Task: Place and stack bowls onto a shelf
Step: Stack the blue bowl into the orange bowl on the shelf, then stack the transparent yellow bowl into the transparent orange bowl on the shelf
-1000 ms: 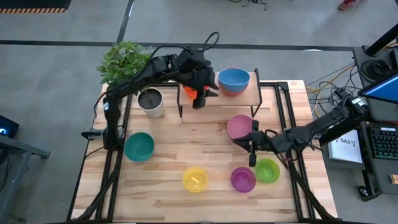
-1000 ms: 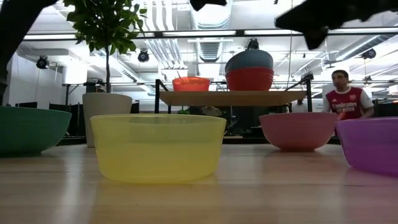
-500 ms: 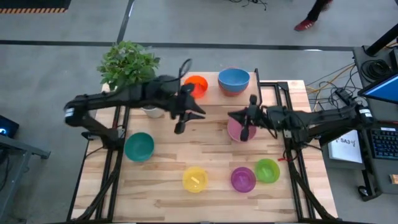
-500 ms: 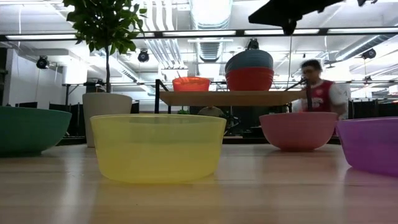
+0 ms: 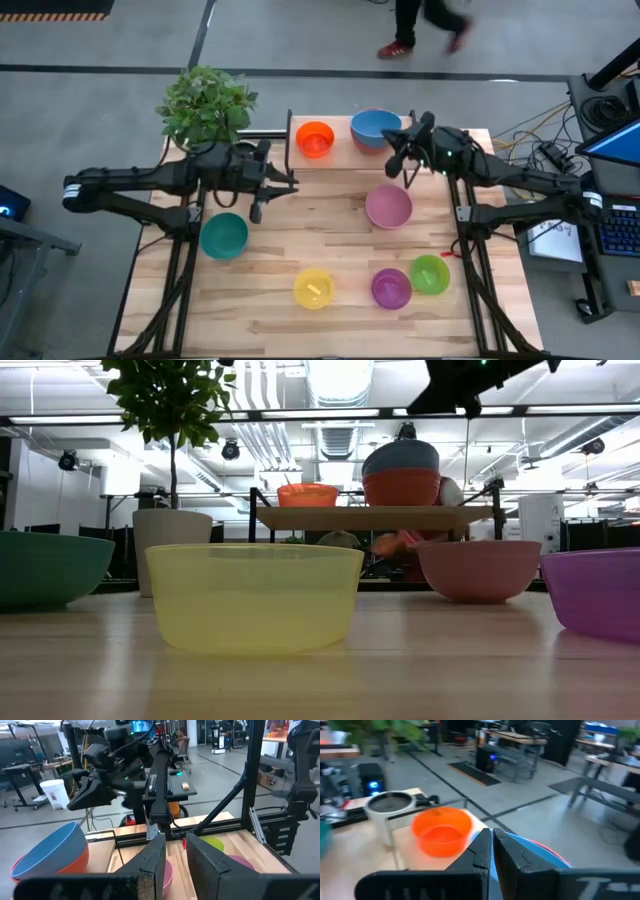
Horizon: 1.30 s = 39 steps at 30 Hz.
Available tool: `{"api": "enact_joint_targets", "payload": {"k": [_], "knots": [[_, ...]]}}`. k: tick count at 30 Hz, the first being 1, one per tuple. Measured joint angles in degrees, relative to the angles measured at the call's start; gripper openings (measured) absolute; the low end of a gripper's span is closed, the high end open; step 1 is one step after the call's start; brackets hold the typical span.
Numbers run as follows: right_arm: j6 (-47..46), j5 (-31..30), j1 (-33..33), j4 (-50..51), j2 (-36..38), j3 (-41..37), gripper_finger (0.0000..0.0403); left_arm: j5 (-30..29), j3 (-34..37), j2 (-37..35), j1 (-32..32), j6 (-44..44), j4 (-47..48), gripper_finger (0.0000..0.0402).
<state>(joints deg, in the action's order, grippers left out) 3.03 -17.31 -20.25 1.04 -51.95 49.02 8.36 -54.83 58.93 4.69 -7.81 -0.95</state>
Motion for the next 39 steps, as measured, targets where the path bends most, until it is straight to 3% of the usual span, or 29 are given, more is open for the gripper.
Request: {"api": "enact_joint_targets", "payload": {"k": [5, 15, 26, 34, 39], "knots": [[-2.1, 4.2, -3.5, 0.8, -2.9, -0.2, 0.0009, -0.1, 1.7, -2.3, 0.0, 0.0, -0.1, 0.0059], [-3.2, 3.9, -4.1, 0.9, -7.9, -0.2, 0.0009, -0.1, 2.1, -1.4, 0.0, 0.3, 0.4, 0.0059], [-3.5, 3.9, -4.0, 1.7, -4.5, -0.2, 0.0009, -0.1, 2.1, -1.3, 0.0, 1.3, 2.1, 0.0059], [-10.8, 13.5, 1.3, 5.8, 0.9, -0.2, 0.0009, -0.9, 4.6, -1.4, -2.0, 5.6, 2.4, 0.0059], [-16.2, 15.9, 7.8, 7.2, 1.0, -0.2, 0.0009, -7.5, 8.6, -2.6, -2.1, 8.1, 3.9, 0.0059]]}}
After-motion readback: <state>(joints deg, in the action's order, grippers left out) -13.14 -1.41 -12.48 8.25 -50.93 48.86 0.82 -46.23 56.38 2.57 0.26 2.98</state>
